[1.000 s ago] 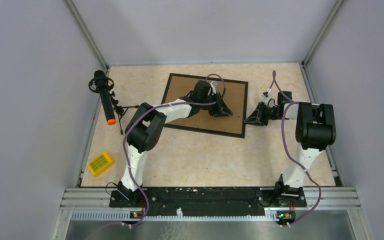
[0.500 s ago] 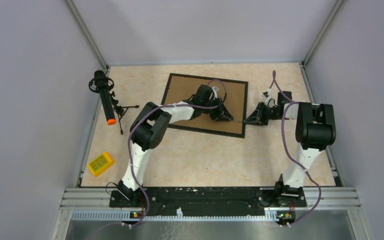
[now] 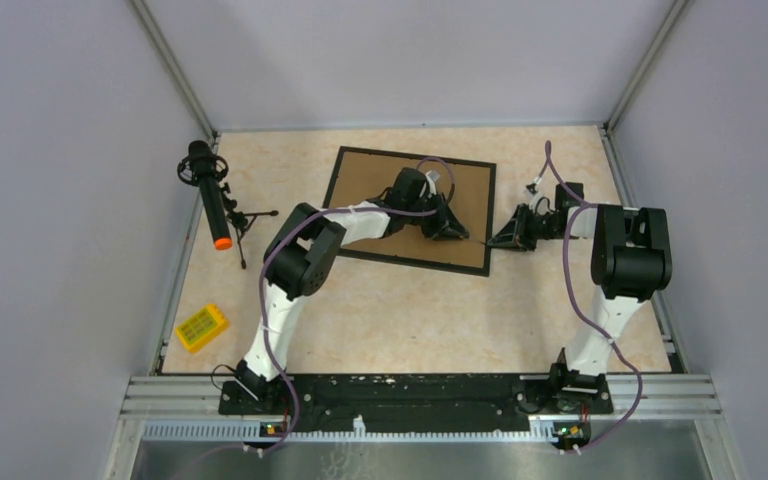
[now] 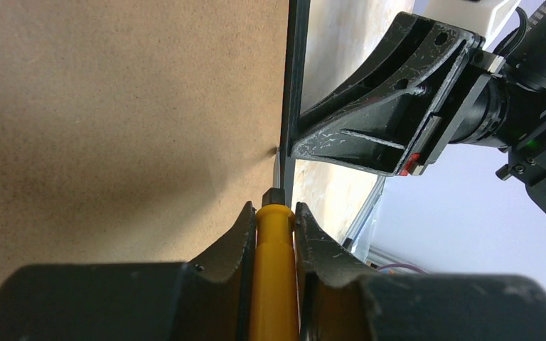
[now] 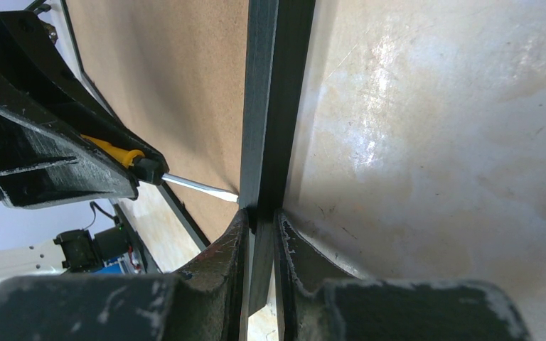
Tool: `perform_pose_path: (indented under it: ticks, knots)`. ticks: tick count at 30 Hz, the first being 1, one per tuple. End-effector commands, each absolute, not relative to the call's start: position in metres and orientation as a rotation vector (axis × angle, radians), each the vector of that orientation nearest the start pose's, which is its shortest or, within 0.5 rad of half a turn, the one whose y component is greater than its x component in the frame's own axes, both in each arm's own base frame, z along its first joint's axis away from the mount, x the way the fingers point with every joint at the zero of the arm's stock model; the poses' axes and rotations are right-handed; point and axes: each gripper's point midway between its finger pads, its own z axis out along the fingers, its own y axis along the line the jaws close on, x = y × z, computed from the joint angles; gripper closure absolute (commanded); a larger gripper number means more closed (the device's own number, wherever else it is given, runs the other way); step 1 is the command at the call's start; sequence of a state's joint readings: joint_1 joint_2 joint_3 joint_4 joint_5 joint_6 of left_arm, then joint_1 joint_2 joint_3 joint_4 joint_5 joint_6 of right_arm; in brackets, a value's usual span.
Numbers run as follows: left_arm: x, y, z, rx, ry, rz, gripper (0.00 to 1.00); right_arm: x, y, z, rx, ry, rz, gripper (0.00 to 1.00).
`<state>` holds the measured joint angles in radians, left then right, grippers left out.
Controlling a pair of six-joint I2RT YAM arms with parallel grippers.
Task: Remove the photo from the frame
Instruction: Release the photo frame item from the photo frame.
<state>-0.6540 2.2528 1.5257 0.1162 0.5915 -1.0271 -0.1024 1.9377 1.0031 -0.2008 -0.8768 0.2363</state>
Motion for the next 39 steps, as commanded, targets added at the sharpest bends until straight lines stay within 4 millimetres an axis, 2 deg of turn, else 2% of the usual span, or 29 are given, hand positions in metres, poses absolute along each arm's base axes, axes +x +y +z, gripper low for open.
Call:
perform_pose_path:
  ticks: [1, 5, 10, 15, 25, 31, 34, 37, 38, 39]
  knots:
    - [0.358, -0.459, 0.059, -0.031, 2.548, -1.507, 1.0, 0.346, 0.096, -0.022, 0.161, 2.667, 1.012, 1.0]
    - [0.344, -0.466, 0.062, -0.001, 2.56, -1.532, 1.0, 0.346, 0.098, -0.022, 0.159, 2.668, 1.012, 1.0]
    - [0.322, -0.486, 0.072, 0.067, 2.564, -1.558, 1.0, 0.345, 0.1, -0.024, 0.155, 2.674, 1.011, 1.0]
    - [0.312, -0.499, 0.071, 0.095, 2.573, -1.563, 1.0, 0.346, 0.102, -0.024, 0.15, 2.675, 1.0, 1.0]
    - [0.283, -0.531, 0.119, 0.356, 2.458, -1.478, 1.0, 0.35, 0.104, -0.02, 0.148, 2.664, 1.0, 1.0]
    - [0.288, -0.545, 0.127, 0.445, 2.403, -1.357, 1.0, 0.352, 0.103, -0.014, 0.137, 2.653, 0.988, 1.0]
    - [0.296, -0.545, 0.133, 0.469, 2.366, -1.285, 1.0, 0.356, 0.1, -0.007, 0.12, 2.643, 0.966, 1.0]
    - [0.318, -0.534, 0.158, 0.443, 2.297, -1.262, 1.0, 0.362, 0.092, 0.007, 0.09, 2.625, 0.895, 1.0]
    - [0.326, -0.529, 0.168, 0.43, 2.272, -1.257, 1.0, 0.364, 0.089, 0.014, 0.091, 2.608, 0.878, 0.95]
    - [0.335, -0.522, 0.179, 0.417, 2.245, -1.249, 1.0, 0.366, 0.085, 0.021, 0.094, 2.593, 0.864, 0.85]
